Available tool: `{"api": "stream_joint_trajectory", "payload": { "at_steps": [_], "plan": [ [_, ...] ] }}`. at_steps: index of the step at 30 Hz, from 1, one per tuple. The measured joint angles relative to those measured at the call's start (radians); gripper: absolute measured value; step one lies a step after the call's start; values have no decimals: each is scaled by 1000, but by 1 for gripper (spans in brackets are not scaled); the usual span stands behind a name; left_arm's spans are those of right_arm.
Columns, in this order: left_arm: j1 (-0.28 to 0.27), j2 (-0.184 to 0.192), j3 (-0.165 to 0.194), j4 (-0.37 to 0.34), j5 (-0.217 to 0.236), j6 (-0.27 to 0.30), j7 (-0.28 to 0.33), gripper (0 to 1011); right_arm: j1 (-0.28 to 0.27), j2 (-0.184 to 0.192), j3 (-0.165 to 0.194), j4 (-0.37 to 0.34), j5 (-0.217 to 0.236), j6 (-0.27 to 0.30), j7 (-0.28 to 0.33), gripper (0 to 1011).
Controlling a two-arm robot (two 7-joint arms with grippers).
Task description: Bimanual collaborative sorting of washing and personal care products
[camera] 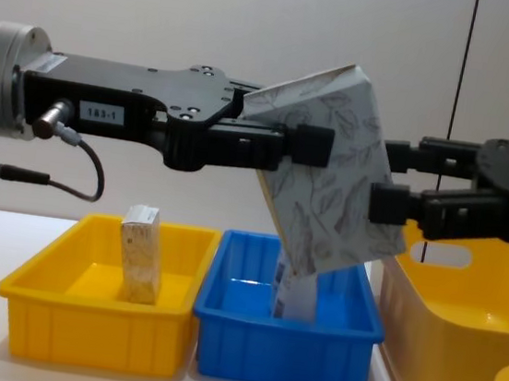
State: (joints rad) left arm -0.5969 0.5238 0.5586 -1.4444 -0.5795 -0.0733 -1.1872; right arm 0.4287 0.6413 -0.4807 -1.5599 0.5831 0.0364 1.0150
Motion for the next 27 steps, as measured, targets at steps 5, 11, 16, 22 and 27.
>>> {"api": "stream_joint_trajectory", "payload": {
  "at_steps": [5, 11, 16, 22, 27],
  "plan": [
    [0, 0, 0, 0, 0, 0, 0, 378, 8, -9, -15, 2, -14, 1, -17, 1000],
    [0, 0, 0, 0, 0, 0, 0, 378, 21, -16, -33, 11, -25, 1, -21, 1000],
    [0, 0, 0, 0, 0, 0, 0, 378, 33, -21, -48, 20, -32, 1, -21, 1000],
    [0, 0, 0, 0, 0, 0, 0, 378, 45, -26, -62, 31, -40, -7, -17, 914],
    [0, 0, 0, 0, 0, 0, 0, 378, 53, -32, -72, 38, -48, -20, -18, 777]
  ]
}}
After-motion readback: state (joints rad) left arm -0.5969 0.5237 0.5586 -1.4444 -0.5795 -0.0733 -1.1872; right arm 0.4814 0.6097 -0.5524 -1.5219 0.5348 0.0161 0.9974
